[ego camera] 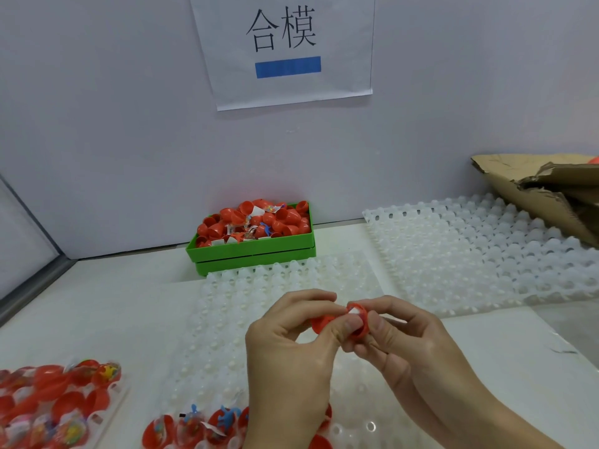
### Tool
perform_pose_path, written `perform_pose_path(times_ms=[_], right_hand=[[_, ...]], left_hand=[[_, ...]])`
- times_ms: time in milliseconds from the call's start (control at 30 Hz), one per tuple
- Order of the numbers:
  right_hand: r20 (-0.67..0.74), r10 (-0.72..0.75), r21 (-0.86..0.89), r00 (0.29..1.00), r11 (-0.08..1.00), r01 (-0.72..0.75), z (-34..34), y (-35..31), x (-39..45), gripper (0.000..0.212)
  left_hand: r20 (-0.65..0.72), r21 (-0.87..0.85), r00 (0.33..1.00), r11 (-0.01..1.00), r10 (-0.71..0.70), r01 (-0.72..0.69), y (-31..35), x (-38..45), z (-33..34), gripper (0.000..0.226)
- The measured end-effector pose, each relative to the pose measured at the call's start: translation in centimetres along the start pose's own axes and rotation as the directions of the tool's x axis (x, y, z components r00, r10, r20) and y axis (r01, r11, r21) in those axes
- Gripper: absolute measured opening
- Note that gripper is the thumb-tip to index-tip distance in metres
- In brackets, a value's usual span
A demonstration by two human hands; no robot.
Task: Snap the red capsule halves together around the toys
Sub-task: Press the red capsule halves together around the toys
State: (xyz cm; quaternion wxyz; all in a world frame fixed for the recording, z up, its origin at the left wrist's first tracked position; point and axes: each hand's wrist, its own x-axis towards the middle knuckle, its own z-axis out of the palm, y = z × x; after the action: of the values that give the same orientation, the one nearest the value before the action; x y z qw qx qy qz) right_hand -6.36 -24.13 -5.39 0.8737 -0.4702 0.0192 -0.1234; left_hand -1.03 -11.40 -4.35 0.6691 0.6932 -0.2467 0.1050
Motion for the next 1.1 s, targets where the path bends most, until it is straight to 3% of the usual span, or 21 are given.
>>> perform_pose_path(times_ms=[100,400,600,767,1100], right_hand=[[0.005,-0.041,-0.016,0.999,0.999,0.041,0.0,0.0,0.0,0.026],[0.139,-0.196,-0.301,0.971,0.926,0.229,-0.6,0.0,0.2,0.019],[0.143,-0.209,-0.272,0.967,0.931,0.241,-1.2,-0.2,0.6,0.026],[0.183,-0.224,-0.33,0.957,0.903,0.274,-1.5,-0.2,0.6,0.018],[0.21,-0.224,-0.4,0.952,0.868,0.293,-1.6,-0.6,0.6,0.022]], left_hand=[[-0.008,0.031,0.999,0.998,0.053,-0.052,-0.1,-0.1,0.1,0.008],[0.012,0.156,0.982,0.97,0.189,-0.189,-0.4,-0.3,0.3,0.009],[0.126,0.166,0.969,0.958,0.214,-0.234,-0.2,-0.2,0.0,0.024],[0.137,0.094,0.977,0.979,0.167,-0.18,-0.5,0.2,-0.3,0.03],[0.145,-0.018,0.983,0.994,0.111,-0.11,-0.3,-0.1,-0.1,0.017]])
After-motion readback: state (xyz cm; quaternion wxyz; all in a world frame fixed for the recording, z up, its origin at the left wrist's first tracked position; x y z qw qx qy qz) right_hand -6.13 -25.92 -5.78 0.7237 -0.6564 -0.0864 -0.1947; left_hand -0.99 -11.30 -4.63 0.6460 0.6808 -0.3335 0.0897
